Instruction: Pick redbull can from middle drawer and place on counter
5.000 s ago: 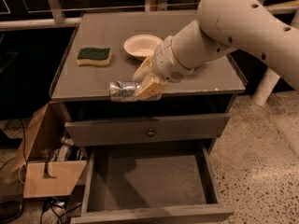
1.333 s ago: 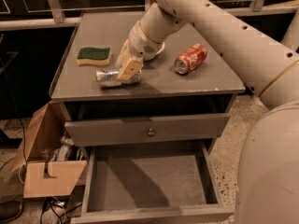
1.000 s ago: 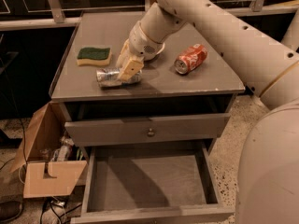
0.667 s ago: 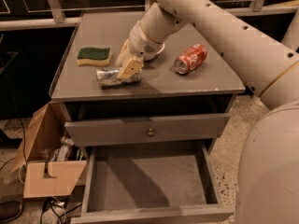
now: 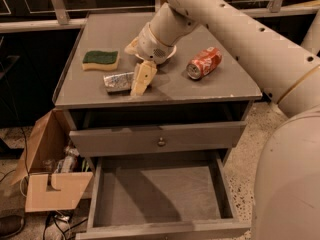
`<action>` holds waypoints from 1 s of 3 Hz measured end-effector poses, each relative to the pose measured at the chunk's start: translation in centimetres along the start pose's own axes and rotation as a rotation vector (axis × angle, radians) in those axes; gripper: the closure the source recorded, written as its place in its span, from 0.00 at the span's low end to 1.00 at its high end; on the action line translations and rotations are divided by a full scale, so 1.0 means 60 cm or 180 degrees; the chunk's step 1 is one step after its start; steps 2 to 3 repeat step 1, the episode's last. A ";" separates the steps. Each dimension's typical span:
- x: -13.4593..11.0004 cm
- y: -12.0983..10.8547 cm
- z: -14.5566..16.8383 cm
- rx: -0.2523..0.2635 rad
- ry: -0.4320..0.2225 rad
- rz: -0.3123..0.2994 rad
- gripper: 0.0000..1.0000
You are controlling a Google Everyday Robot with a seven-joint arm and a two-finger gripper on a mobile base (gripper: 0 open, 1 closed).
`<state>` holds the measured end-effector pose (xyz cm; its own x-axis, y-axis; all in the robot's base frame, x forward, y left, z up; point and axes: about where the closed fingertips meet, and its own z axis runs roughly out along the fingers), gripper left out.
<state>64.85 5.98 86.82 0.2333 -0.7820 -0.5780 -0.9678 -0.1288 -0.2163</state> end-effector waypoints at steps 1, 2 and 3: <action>0.000 0.000 0.000 0.0000 0.0000 0.0000 0.00; 0.000 0.000 0.000 0.0000 0.0000 0.0000 0.00; 0.000 0.000 0.000 0.0000 0.0000 0.0000 0.00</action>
Offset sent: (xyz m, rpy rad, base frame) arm 0.0000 0.0000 0.0000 0.0000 0.0000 0.0000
